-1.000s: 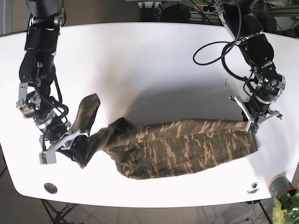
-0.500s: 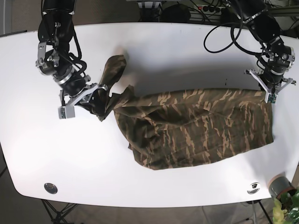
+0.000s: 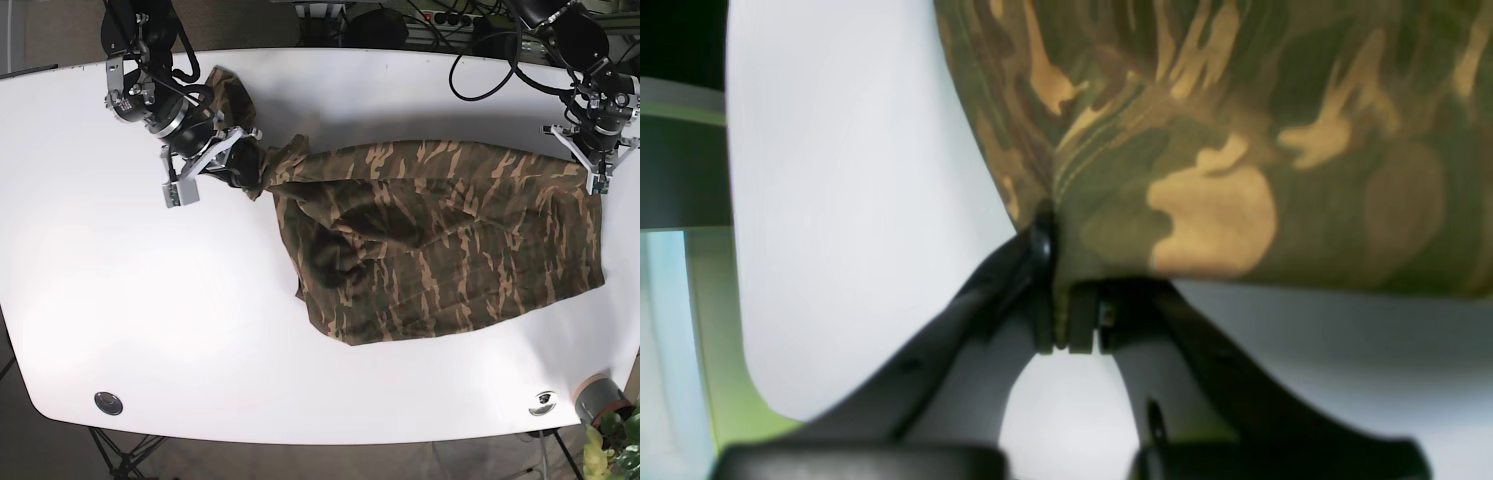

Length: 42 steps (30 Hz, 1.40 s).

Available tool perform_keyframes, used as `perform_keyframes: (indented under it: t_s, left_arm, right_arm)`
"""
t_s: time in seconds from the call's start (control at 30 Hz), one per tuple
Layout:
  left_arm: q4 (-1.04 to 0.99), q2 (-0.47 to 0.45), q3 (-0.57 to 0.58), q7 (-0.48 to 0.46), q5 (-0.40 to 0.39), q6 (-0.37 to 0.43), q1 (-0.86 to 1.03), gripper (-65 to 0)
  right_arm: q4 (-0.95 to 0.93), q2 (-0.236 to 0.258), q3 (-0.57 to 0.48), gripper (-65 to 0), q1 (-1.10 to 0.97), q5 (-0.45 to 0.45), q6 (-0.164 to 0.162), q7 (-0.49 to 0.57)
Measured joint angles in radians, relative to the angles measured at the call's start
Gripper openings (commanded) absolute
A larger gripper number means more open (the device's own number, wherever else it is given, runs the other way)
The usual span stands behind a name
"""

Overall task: Fold the T-shirt properly
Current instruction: 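Lay the shirt down and release it with both grippers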

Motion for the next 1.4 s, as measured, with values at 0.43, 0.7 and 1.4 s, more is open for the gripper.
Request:
perform_keyframes:
  t_s: [0.43, 0.7, 1.4]
  left_arm:
    - [-0.068, -0.030, -0.002, -0.011, -0.001, -0.001, 0.002, -65.0]
    - [-0.093, -0.049, -0.020, -0.011, -0.001, 0.000, -0.004, -65.0]
    - [-0.096, -0.051, -0.023, -0.007, -0.087, 0.000, -0.004, -65.0]
  right_arm:
    - [0.002, 0.008, -0.034, -22.0, -0.045, 0.138, 0.001, -0.007]
    - [0.015, 0.062, -0.033, -22.0, -0.050, 0.293, 0.262, -0.048]
    - [-0.185, -0.040, -0.034, -22.0, 0.215, 0.003, 0.149, -0.059]
